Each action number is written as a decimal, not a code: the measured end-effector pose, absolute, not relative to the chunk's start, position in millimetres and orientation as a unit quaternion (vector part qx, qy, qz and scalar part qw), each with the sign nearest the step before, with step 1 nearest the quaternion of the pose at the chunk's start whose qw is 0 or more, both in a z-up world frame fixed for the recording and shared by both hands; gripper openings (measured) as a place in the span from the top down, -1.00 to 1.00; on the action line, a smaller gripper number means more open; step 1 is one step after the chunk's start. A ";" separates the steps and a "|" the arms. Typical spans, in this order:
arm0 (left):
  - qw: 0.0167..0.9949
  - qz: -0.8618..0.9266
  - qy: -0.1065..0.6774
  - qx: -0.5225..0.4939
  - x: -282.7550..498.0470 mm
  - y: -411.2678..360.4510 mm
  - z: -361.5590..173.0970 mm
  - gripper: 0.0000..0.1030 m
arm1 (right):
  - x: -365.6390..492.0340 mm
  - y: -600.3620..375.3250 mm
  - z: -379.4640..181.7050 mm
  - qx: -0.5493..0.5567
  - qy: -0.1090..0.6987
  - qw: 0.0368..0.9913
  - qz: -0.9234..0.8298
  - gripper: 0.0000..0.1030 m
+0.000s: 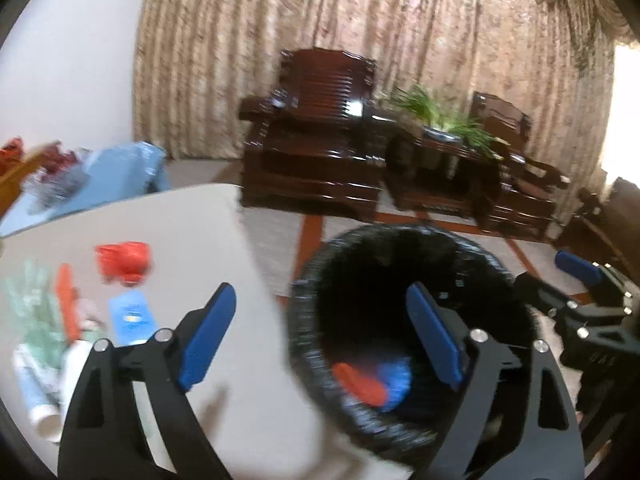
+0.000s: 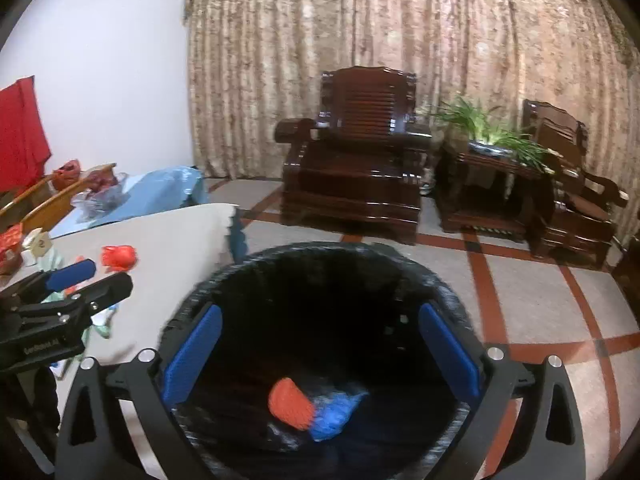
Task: Collect trash
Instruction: 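Carry the net and bag over the bin and open both tools, then grasp the white medicine box with the left tool while the right tool reaches the blue tube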
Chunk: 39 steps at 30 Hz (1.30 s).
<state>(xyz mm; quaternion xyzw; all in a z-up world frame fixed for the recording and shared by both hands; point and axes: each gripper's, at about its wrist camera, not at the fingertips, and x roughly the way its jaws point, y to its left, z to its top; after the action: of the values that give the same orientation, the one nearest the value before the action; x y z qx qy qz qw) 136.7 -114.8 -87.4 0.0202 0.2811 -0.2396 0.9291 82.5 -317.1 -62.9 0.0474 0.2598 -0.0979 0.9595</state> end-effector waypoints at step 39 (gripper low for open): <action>0.914 -0.099 0.393 0.008 143.6 51.3 -179.5 -0.26 | 136.5 -151.6 -103.4 0.007 0.276 0.957 0.090 -0.88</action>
<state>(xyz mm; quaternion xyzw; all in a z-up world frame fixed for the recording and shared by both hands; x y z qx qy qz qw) 143.6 51.3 -179.5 0.0076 0.3930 -0.0991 0.9141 136.5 -151.6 -103.4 0.0075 0.2756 0.0905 0.9570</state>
